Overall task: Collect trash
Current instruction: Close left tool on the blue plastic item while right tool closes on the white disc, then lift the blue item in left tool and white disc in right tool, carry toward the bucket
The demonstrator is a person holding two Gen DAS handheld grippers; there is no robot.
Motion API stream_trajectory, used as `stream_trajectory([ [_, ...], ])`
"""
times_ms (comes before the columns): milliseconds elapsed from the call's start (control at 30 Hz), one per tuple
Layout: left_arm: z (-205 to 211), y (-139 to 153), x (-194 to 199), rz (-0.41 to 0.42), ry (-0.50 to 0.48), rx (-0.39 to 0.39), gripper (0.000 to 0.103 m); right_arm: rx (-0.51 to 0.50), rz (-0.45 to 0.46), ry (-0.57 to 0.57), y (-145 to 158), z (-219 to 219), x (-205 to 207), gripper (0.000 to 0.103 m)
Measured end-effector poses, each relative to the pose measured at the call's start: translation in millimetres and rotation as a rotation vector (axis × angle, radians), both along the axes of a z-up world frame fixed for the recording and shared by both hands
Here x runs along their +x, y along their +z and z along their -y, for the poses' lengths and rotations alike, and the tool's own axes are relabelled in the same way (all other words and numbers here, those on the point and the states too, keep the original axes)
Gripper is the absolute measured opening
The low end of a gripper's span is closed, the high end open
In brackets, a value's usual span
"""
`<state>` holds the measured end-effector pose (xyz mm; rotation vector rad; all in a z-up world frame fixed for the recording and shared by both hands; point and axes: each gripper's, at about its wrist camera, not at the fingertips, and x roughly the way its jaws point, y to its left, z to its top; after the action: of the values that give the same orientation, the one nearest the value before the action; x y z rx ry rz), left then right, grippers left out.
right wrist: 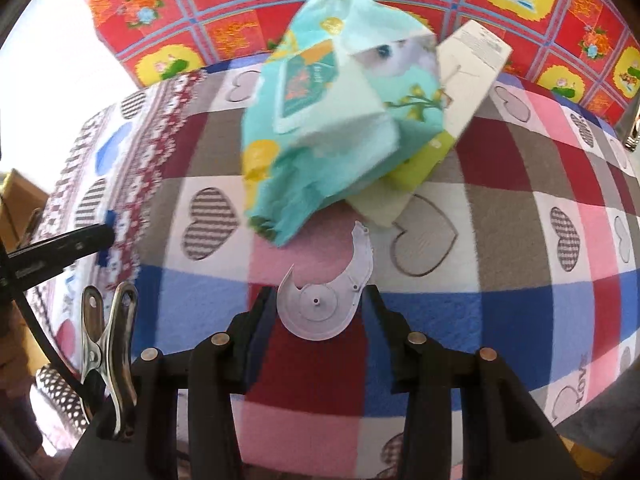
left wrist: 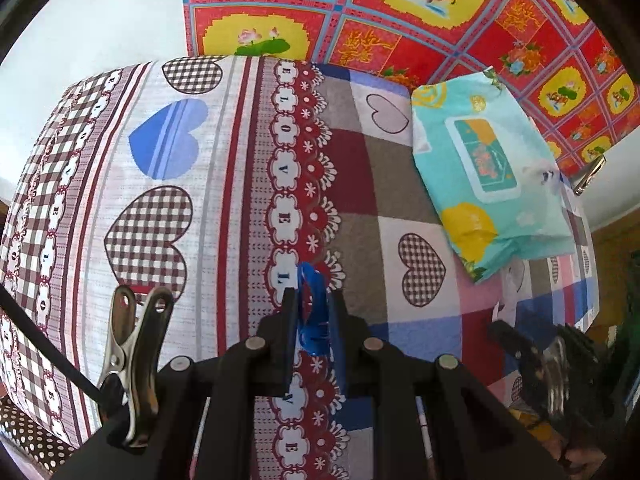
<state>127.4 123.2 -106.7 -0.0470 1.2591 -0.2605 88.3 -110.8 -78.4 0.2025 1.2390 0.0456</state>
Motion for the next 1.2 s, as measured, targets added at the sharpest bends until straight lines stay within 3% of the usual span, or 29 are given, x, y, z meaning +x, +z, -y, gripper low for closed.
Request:
stream_trajectory([
  [433, -12.9, 7.4, 3.0, 0.008, -0.012, 0.013, 0.016, 0.065, 0.057, 0.08, 24.6, -37.3, -16.7, 0.045],
  [1200, -39.8, 22.7, 9.8, 0.042, -0.075, 0.028, 0.016, 0.106, 0.117, 0.001, 47.6, -66.6, -10.2, 0.045],
])
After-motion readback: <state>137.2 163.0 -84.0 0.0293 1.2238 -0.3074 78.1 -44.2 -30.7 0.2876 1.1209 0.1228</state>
